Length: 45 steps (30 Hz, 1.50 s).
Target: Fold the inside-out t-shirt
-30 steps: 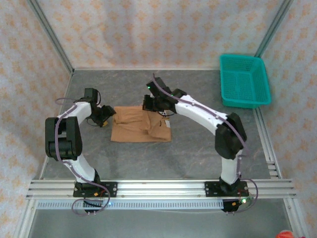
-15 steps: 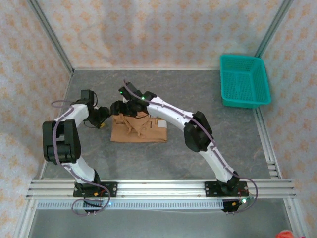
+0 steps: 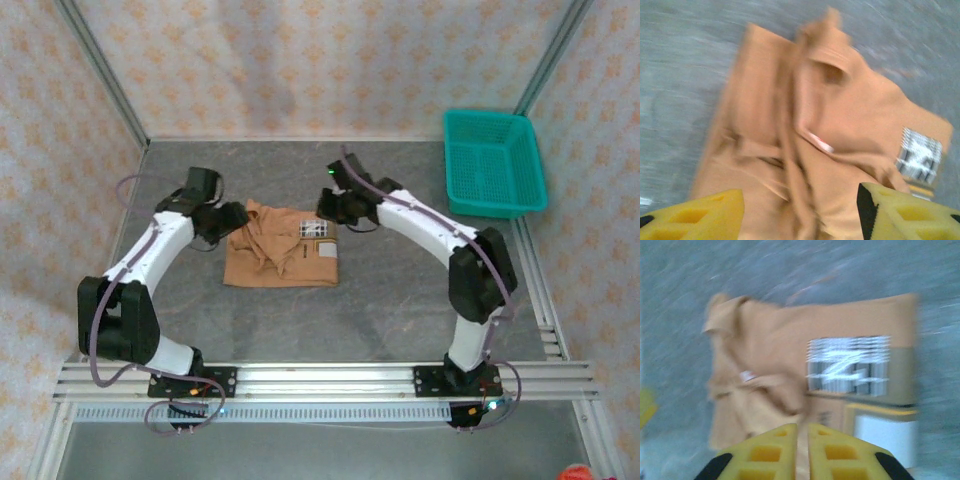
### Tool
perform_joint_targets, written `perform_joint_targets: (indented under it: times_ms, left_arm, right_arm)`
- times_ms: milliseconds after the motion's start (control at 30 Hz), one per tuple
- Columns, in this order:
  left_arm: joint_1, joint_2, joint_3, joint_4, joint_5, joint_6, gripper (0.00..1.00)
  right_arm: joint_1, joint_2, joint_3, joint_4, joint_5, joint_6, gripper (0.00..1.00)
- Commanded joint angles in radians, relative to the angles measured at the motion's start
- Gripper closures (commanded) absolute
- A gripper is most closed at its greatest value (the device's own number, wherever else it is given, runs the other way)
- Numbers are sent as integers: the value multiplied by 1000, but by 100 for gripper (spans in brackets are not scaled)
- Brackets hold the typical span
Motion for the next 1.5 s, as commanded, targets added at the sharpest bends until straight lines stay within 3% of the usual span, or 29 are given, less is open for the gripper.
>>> perform_joint_targets:
  times_ms: [0, 233, 433, 633, 733, 800, 867, 1200, 1467]
  left_arm:
    - [-112, 10, 47, -92, -87, 18, 33]
    - [-241, 195, 189, -139, -74, 90, 24]
    - [-311, 376, 348, -258, -148, 146, 27]
    - [-312, 442, 347, -268, -196, 158, 54]
    - [-312, 437, 322, -266, -209, 161, 72]
    - [-308, 420, 303, -272, -225, 159, 89]
    - [-297, 391, 276, -274, -237, 153, 95]
    - [-138, 99, 22, -296, -294, 109, 97]
    - [-114, -94, -134, -345, -311, 53, 75]
  right_arm:
    - [-25, 1, -107, 106, -40, 37, 96]
    - [-49, 3, -148, 121, -58, 37, 96]
    - [-53, 13, -127, 110, -47, 54, 96]
    - [-53, 50, -68, 108, -28, 86, 96]
    - [-50, 115, -43, 192, -68, 148, 96]
    - [-45, 180, -27, 260, -109, 201, 97]
    - [-40, 237, -9, 282, -124, 234, 98]
    - [-28, 309, -12, 257, -103, 223, 98]
    - [13, 328, 97, 159, -123, 142, 94]
